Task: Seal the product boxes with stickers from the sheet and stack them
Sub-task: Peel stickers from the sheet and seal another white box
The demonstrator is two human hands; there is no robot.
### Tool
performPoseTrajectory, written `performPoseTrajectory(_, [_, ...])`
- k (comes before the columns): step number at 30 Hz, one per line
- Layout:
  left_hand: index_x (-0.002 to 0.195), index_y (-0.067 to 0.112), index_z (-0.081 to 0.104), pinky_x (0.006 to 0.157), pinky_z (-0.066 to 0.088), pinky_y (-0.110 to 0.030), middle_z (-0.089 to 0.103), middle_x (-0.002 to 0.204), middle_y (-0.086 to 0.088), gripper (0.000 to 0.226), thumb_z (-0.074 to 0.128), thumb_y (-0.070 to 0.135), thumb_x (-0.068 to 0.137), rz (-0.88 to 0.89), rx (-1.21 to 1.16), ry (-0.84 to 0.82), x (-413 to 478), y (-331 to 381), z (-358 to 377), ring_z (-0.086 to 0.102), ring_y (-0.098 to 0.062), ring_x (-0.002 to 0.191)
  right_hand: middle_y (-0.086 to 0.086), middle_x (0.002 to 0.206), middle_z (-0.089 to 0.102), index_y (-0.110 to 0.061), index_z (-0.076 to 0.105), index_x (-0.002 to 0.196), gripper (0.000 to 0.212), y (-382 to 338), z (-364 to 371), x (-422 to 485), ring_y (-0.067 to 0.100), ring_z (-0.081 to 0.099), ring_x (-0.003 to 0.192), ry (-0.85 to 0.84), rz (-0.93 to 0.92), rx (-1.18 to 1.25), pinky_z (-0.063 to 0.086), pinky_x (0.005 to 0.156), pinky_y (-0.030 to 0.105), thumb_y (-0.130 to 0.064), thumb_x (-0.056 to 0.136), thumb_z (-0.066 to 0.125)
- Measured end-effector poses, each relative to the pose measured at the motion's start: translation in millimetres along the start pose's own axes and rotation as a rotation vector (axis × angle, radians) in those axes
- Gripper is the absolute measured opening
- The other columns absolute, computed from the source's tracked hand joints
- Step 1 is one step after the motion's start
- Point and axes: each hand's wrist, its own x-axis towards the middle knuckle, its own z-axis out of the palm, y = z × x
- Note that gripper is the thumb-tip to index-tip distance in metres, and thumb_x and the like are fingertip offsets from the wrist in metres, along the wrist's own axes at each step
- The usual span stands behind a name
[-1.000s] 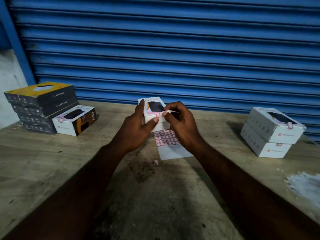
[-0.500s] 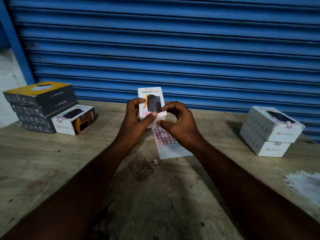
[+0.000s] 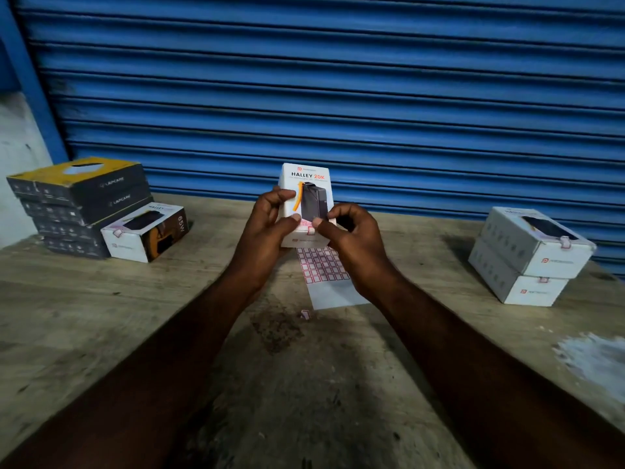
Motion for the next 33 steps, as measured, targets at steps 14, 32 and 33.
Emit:
performPoseTrajectory(14, [0.14, 0.023, 0.045, 0.088, 0.058, -0.033, 0.062, 0.135, 0.008, 0.062, 0.074, 0.03, 0.086, 0.159, 0.409, -0.052, 0, -8, -13, 0.066, -0.009, 0.113, 0.008, 0.095, 0.066, -0.017, 0.061, 0.085, 0.012, -8, -1, -1, 0.022, 0.064, 0.089, -0.03, 0.063, 0.113, 0.053, 0.088, 0.056, -0.007, 0.092, 0.059])
performPoseTrajectory(32, [0.137, 0.019, 0.045, 0.08, 0.061, -0.038, 0.059, 0.137, 0.002, 0.062, 0.066, -0.009, 0.087, 0.039, 0.061, 0.129, 11, -4, -19, 0.058, -0.021, 0.127, -0.001, 0.113, 0.061, -0.013, 0.051, 0.119, 0.032, -6, -30, 8, 0.016, 0.066, 0.101, -0.319, 0.103, -0.042, 0.058, 0.087, 0.042, 0.001, 0.092, 0.061])
performPoseTrajectory(33, [0.136, 0.018, 0.045, 0.085, 0.06, -0.043, 0.061, 0.134, 0.002, 0.062, 0.069, -0.009, 0.084, 0.043, 0.067, 0.159, 11, -6, -21, 0.059, -0.022, 0.126, -0.001, 0.115, 0.061, -0.011, 0.051, 0.121, 0.034, -7, -32, 9, 0.014, 0.064, 0.103, -0.346, 0.108, -0.085, 0.057, 0.089, 0.04, 0.001, 0.092, 0.062])
